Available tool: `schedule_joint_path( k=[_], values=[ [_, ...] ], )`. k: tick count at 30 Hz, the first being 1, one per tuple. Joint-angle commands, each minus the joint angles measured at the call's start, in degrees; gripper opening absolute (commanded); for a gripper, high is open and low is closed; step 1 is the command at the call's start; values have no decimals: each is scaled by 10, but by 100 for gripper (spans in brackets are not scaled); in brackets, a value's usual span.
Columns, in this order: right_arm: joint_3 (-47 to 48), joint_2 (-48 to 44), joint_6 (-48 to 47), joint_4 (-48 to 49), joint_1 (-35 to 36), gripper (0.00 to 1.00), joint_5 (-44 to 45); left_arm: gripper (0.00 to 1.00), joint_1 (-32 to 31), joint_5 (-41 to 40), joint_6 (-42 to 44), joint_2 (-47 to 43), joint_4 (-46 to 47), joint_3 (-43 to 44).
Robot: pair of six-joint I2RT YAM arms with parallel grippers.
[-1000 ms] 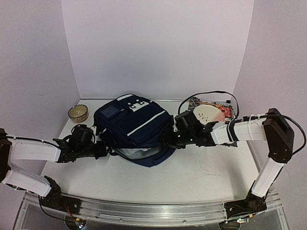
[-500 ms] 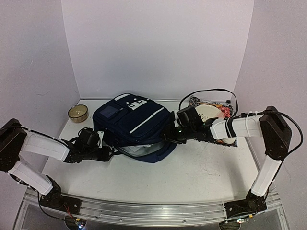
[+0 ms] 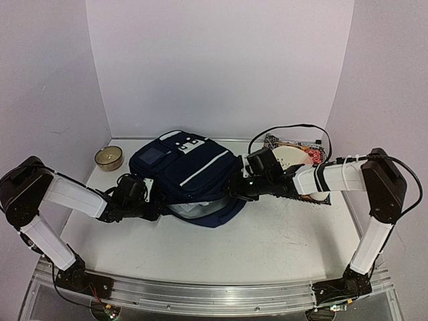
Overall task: Pack the student bag
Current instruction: Hold the largest pocket of the student bag, then zip the largest pocket of the bag in the student bag.
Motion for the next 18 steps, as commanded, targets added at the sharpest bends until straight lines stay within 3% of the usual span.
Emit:
schedule_joint_path(
  k=[1,6,12,18],
  values=[
    [9,-13,-9,26,2,49,-18,36,3,70,-60,25,22,-2],
    [10,-13,-13,27,2,50,-16,33,-29,132,-120,7,24,-39],
    [12,-10,-15,27,0,50,-19,34,-54,158,-132,-115,23,-72],
    [11,-13,-16,28,-2,51,-18,33,-40,51,-120,-215,13,-85]
  ],
)
